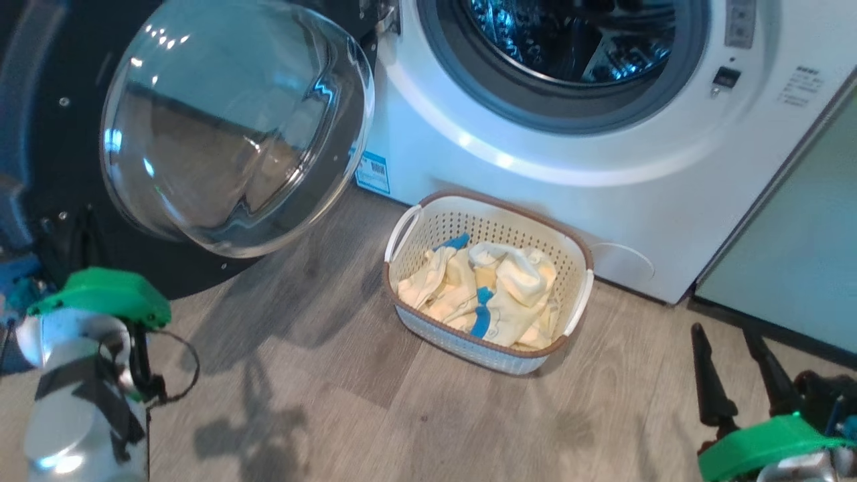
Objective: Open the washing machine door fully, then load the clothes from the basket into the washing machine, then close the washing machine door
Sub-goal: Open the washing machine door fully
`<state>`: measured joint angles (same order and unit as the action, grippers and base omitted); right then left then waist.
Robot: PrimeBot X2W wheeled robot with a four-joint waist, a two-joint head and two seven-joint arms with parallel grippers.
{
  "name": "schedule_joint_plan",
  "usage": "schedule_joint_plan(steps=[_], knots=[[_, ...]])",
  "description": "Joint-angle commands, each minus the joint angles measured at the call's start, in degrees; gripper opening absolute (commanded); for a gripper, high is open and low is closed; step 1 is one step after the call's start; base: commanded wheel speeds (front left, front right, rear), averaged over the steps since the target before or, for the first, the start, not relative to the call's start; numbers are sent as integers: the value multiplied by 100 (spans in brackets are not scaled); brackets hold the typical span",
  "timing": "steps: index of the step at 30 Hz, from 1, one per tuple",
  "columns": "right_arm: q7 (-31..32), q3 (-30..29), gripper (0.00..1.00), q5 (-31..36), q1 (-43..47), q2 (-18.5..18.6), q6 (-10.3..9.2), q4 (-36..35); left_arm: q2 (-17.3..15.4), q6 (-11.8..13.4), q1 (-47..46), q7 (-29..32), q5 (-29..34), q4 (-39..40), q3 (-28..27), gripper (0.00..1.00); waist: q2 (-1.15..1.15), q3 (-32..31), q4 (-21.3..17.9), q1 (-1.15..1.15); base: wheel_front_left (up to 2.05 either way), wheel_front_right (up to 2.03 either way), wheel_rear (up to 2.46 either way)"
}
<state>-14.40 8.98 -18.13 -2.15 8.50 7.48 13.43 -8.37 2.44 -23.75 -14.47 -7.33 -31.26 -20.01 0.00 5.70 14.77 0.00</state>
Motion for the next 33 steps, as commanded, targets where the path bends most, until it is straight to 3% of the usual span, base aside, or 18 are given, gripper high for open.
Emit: schedule_joint_plan(steps=[1, 15, 16, 19, 21, 22, 33], knots=[[-60, 91, 100, 0, 10, 8, 1, -151, -178, -57, 39, -52, 80, 307, -98, 0, 0, -138, -44, 0, 0, 0, 0], [-60, 48, 100, 9, 242, -174, 1, -126, 167, -573, 970, -52, 183, 988, 370, 0, 0, -636, -425, 0, 0, 0, 0], [-60, 49, 100, 11, 243, -180, 1, -128, 180, -610, 1029, -52, 191, 1019, 422, 5, 0, -652, -478, 0, 0, 0, 0], [-60, 44, 100, 17, 244, -192, 1, -136, 172, -716, 1171, -52, 190, 1044, 537, 64, 0, -701, -657, 0, 0, 0, 0], [-60, 34, 100, 21, 247, -197, 1, -141, 203, -765, 1278, -52, 185, 1086, 622, 84, 0, -725, -790, 0, 0, 0, 0], [-60, 33, 100, 24, 247, -196, 1, -142, 187, -794, 1307, -52, 174, 1096, 650, 100, 0, -733, -863, 0, 0, 0, 0], [-60, 10, 100, 32, 297, -185, 1, -162, 60, -967, 1403, -52, -46, 1027, 997, 100, 0, -786, -1568, 0, 0, 0, 0]])
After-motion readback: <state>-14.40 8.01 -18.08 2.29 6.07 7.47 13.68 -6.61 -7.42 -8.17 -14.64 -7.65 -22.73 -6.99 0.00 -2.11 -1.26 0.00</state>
